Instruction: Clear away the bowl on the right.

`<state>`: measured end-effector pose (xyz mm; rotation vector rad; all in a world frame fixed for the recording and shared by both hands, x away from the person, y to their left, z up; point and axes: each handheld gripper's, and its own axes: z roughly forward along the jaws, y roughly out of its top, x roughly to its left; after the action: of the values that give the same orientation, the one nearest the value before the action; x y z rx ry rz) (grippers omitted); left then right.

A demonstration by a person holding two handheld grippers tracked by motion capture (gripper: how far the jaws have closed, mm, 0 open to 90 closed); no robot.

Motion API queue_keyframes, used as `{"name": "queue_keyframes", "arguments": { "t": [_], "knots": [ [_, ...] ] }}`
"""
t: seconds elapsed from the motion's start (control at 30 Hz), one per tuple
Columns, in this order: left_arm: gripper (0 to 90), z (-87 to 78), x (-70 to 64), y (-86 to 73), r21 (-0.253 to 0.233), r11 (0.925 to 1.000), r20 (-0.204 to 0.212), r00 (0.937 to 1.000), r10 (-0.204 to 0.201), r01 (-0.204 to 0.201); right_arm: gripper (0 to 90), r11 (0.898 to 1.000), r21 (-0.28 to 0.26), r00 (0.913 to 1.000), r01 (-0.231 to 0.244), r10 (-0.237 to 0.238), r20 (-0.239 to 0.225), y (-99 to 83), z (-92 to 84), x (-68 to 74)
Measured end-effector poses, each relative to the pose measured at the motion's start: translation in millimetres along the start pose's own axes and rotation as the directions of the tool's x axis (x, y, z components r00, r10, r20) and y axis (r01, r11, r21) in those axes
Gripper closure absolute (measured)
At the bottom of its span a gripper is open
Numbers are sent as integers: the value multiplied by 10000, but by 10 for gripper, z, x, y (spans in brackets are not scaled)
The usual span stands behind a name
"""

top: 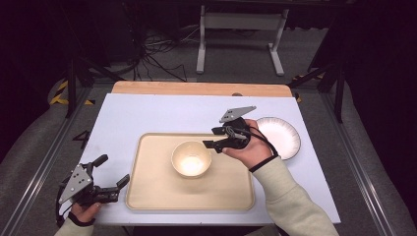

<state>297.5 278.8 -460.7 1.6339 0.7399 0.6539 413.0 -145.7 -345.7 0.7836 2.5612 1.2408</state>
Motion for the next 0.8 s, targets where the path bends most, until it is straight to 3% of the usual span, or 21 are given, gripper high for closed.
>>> {"name": "queue_keyframes", "arguments": {
  "t": [0.2, 0.33, 0.8],
  "knots": [
    [15, 1, 1, 0, -2, 10000, -2, 10000, 1, -1, 395, 9960, -789, 9991, 421, -429, -75, -69, -107, 25],
    [15, 1, 3, 1, 8, 10000, -5, 10000, 31, -31, 417, 9783, -1938, 9972, 731, -743, 12, -184, -172, 41],
    [15, 1, 1, 1, 8, 10000, -8, 10000, 1, -1, 324, 9548, -2781, 9936, 1050, -892, 689, -455, -480, -38]
  ]
}}
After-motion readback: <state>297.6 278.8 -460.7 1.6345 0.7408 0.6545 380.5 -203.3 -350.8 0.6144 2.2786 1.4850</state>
